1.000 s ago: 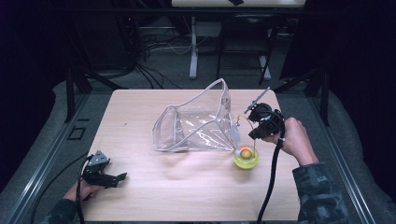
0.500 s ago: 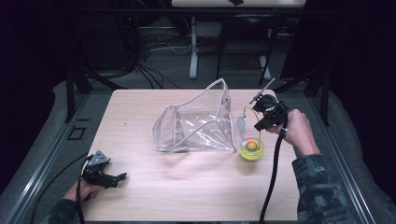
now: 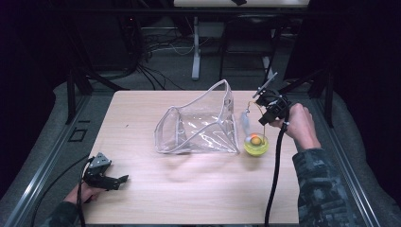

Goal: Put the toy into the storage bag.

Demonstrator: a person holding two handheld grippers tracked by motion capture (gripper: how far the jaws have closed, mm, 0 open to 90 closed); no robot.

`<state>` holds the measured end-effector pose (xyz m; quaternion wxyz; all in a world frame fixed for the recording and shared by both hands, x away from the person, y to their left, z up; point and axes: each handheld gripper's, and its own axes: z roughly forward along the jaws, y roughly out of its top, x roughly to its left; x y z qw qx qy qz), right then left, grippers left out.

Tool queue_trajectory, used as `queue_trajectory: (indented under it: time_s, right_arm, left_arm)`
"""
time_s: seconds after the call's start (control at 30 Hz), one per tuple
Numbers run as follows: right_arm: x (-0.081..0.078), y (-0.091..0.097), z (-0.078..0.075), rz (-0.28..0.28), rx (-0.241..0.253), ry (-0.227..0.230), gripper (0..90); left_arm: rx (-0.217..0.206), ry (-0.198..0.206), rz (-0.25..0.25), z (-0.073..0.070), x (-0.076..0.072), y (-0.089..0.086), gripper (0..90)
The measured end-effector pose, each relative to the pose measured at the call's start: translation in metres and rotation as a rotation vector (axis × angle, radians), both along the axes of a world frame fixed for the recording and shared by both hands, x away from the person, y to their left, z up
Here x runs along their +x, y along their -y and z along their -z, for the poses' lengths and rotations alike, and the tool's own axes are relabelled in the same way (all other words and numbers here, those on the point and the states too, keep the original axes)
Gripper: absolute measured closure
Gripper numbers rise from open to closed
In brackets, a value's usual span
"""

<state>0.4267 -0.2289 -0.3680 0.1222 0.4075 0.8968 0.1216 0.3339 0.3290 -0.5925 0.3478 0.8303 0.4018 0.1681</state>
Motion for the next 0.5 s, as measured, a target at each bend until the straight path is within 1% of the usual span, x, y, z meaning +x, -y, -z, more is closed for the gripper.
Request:
queue_trajectory:
  time_s: [0.13,0.2,0.23,0.27,0.33,0.4,0.43,0.47,0.5]
  right_arm:
    - [0.005,-0.001,-0.004,0.009,-0.013,0.011,87.9]
    - [0.007,-0.002,-0.007,0.015,-0.009,0.016,87.9]
    - [0.008,-0.002,-0.009,0.015,-0.031,0.02,87.9]
    - [0.009,-0.003,-0.01,0.019,-0.024,0.019,87.9]
    - [0.011,-0.004,-0.015,0.032,-0.021,0.034,88.0]
    - [0.012,-0.004,-0.017,0.031,-0.029,0.039,88.0]
    - [0.012,-0.005,-0.019,0.034,-0.023,0.047,87.9]
    - [0.014,-0.006,-0.022,0.037,-0.024,0.046,87.9]
    - [0.014,-0.006,-0.022,0.037,-0.024,0.046,87.9]
  left_arm:
    - [0.0,0.0,0.0,0.0,0.0,0.0,0.3]
    - [0.0,0.0,0.0,0.0,0.0,0.0,0.3]
    - [0.0,0.0,0.0,0.0,0.0,0.0,0.3]
    - [-0.003,-0.001,-0.002,0.0,0.0,0.0,0.3]
    - [-0.004,-0.002,-0.002,0.0,0.0,0.0,0.3]
    - [-0.004,-0.002,-0.002,0.0,0.0,0.0,0.3]
    - [-0.004,-0.002,-0.002,0.0,0.0,0.0,0.3]
    - [-0.004,-0.002,-0.002,0.0,0.0,0.0,0.3]
    - [-0.004,-0.002,-0.001,0.0,0.0,0.0,0.3]
